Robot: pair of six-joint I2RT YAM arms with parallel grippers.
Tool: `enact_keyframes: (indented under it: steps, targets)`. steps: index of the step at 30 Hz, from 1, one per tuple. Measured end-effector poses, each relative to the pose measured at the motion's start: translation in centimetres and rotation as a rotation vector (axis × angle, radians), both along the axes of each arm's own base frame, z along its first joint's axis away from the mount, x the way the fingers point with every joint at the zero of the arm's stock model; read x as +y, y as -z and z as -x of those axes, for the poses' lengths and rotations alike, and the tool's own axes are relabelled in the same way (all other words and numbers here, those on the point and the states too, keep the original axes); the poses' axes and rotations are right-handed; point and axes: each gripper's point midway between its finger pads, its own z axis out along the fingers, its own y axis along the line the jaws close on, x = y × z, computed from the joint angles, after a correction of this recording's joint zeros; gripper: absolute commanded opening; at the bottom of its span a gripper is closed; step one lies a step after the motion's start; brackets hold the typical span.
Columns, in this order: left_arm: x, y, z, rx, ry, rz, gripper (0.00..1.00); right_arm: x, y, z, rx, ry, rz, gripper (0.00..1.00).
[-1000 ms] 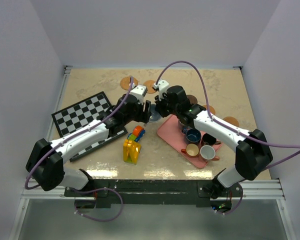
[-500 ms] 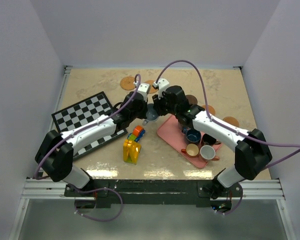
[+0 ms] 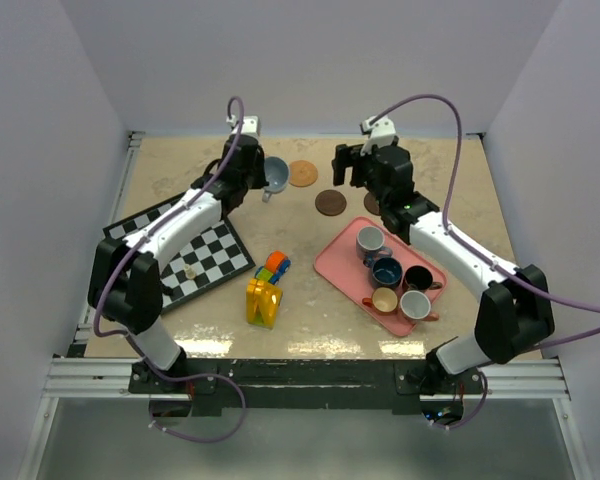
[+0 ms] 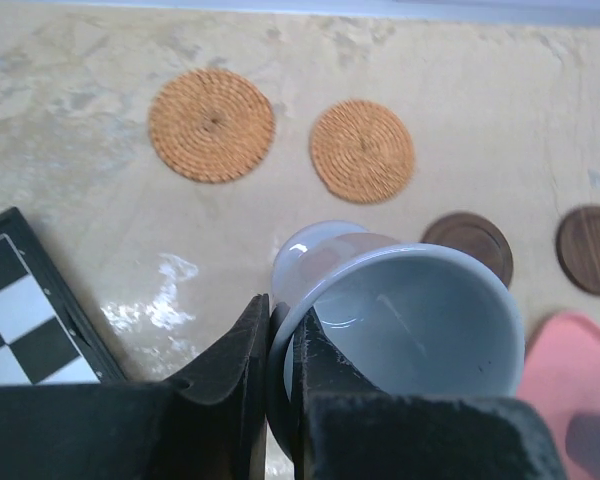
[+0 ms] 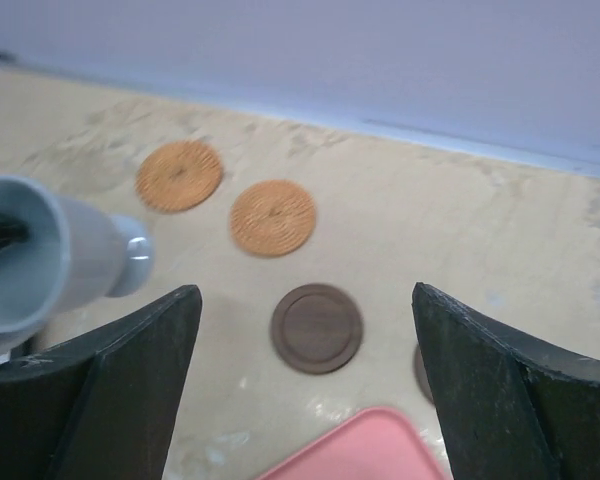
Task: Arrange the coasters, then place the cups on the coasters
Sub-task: Place the cup on the coaster.
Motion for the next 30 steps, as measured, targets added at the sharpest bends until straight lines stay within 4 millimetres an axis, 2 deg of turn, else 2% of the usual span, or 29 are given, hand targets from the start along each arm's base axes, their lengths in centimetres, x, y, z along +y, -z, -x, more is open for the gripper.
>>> enact_keyframes:
  steps: [3,5,9,13,17,21,24,30]
  targets:
    - [2.6,-0.7,-2.4,-0.012,-0.079,0.021,0.0,-3.3,-1.7,-1.5,-0.053,0.112,-0.027,0.92]
    - [4.2,-0.8,-3.6,-0.006,-0.125,0.035,0.0,-4.5,-2.9,-1.5,-0.08,0.147,-0.047,0.92]
    - [6.5,-1.1,-6.0,0.001,-0.19,0.048,0.0,-7.0,-6.1,-0.2,-0.148,0.204,-0.091,0.92]
    - [6.8,-0.9,-8.2,0.024,-0.219,0.055,0.0,-9.1,-8.8,1.7,-0.219,0.258,-0.132,0.93]
    - [6.6,0.4,-9.3,0.069,-0.221,0.08,0.0,-10.5,-9.9,3.3,-0.25,0.302,-0.173,0.94]
    - [7.8,1.7,-10.3,0.111,-0.249,0.092,0.0,-12.0,-11.1,4.6,-0.282,0.357,-0.22,0.94]
    - [8.7,2.1,-11.3,0.122,-0.268,0.096,0.0,-12.8,-11.7,4.9,-0.295,0.394,-0.249,0.94]
    - [9.8,2.8,-13.0,0.122,-0.288,0.091,0.0,-13.5,-11.3,4.8,-0.275,0.443,-0.284,0.94]
